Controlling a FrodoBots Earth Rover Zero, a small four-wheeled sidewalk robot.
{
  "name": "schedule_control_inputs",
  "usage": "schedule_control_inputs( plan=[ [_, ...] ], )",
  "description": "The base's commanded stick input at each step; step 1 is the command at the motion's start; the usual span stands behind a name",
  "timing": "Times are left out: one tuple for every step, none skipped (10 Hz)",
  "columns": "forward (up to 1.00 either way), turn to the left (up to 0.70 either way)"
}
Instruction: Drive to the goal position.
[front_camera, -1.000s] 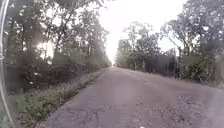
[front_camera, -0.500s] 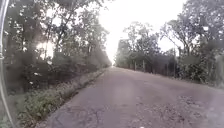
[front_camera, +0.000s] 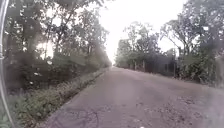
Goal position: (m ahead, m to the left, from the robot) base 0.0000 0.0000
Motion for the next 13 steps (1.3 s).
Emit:
schedule_control_inputs(
  plan=[
    [0.10,0.01],
    [0.10,0.01],
    [0.10,0.01],
    [0.10,0.01],
    [0.10,0.01],
    [0.10,0.01],
    [0.10,0.01],
    [0.10,0.01],
    [0.10,0.01],
    [0.10,0.01],
    [0.10,0.01],
    [0.10,0.01],
    [0.10,0.01]
  ],
)
